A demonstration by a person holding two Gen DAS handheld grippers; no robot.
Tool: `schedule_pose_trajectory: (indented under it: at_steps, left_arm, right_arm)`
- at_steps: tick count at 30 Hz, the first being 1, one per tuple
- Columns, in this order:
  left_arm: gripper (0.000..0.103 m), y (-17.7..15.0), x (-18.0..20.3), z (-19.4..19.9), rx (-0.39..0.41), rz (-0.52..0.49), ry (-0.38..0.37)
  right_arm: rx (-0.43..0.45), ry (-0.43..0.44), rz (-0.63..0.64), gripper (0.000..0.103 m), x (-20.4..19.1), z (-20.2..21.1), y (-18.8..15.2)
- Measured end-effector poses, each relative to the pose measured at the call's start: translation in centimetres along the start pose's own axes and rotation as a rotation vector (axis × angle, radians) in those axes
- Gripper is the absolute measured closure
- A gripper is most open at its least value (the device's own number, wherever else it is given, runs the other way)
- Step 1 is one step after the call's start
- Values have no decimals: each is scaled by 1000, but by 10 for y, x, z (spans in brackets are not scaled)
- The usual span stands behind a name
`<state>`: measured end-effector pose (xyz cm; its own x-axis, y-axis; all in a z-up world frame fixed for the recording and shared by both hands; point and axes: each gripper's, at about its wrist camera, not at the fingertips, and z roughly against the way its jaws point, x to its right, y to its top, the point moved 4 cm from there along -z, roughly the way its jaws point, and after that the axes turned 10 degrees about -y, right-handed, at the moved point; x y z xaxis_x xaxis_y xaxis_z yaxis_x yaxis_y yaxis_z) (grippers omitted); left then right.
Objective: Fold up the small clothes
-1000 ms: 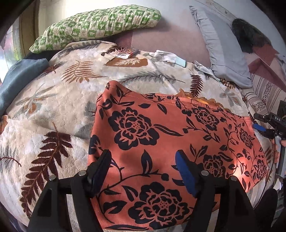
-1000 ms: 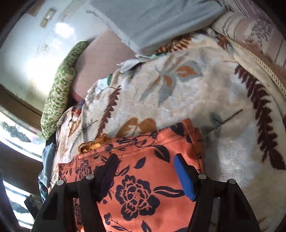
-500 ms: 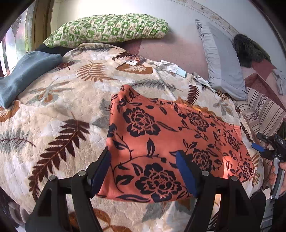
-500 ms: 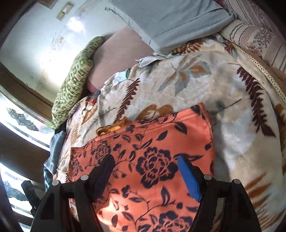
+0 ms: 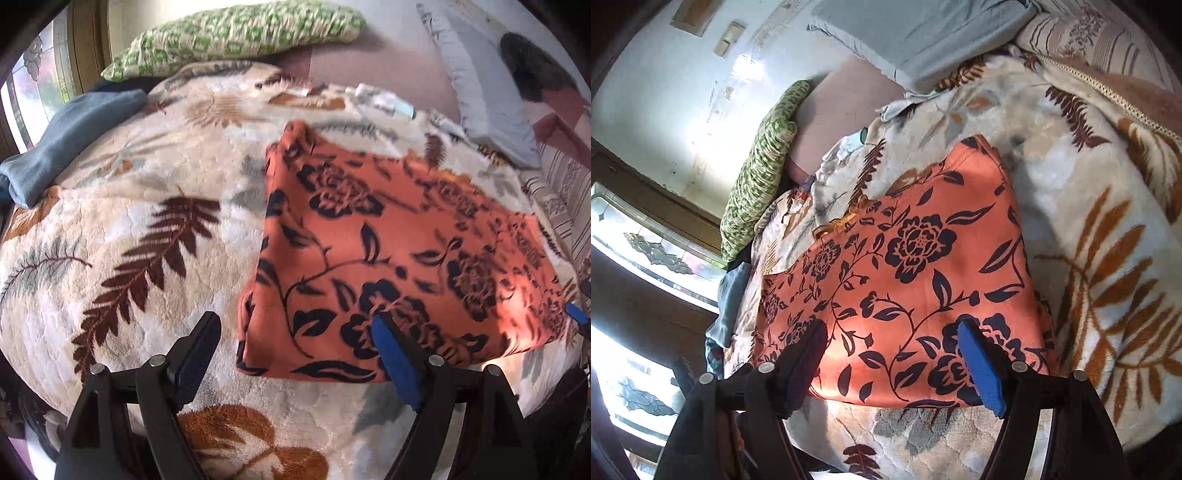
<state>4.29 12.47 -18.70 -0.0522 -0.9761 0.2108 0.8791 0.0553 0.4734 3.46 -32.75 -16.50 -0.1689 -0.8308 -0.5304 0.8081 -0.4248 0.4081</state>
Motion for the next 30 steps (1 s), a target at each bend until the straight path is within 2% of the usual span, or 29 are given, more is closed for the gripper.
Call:
schedule_pose_trajectory:
  at_steps: [1, 3, 4, 6, 8, 10, 12, 13, 14, 16, 17, 19, 21, 23, 27, 29, 30]
  left_arm:
    - [19, -5, -5, -10, -47, 19, 7]
    - [19, -2, -5, 2, 11, 51, -24]
    - [19, 1, -3, 12, 46, 59, -58]
    - [19, 9, 1, 30, 132, 47, -79]
    - [19, 13, 3, 36, 168, 30, -68]
    - [19, 10, 2, 23, 126, 39, -63]
    - [19, 0, -6, -5, 15, 59, -32]
    - [18, -4, -8, -13, 15, 54, -27]
    - [17, -5, -6, -10, 60, 31, -22]
    - [17, -5, -3, -9, 61, 7, -14]
    - [17, -5, -4, -10, 64, 9, -18]
    - [16, -5, -4, -11, 69, 10, -21]
    - [16, -6, -4, -11, 77, 2, -18]
    - [16, -6, -5, -11, 84, 4, -24]
    - [16, -8, -5, -11, 89, 3, -32]
    - [15, -8, -6, -10, 90, 4, -36]
    - [15, -9, -6, -11, 88, 4, -36]
  right_arm:
    - [-7, -8, -25, 22, 9, -5, -3]
    - [-101, -106, -126, 26, 40, -29, -13]
    - [-105, -88, -166, 27, 47, -31, -12]
    - [-62, -50, -161, 27, 39, -14, -5]
    - [5, -21, -87, 27, 23, 3, 5]
    - [28, -18, -62, 26, 19, 7, 12]
    - [-27, -22, -119, 26, 33, -9, 7]
    - [-78, -51, -157, 26, 46, -22, 1]
    - [-120, -60, -191, 27, 55, -34, -5]
    - [-94, -45, -207, 27, 53, -28, -2]
    - [-102, -56, -188, 27, 46, -23, 4]
    - [-50, -40, -115, 27, 26, -11, 26]
    - [-17, 6, -60, 27, 7, -7, 53]
    - [-6, 56, -63, 27, -1, -17, 83]
    - [-44, 104, -133, 26, 9, -71, 138]
    - [-55, 13, -155, 27, 30, -107, 153]
    - [-91, -11, -199, 27, 44, -125, 154]
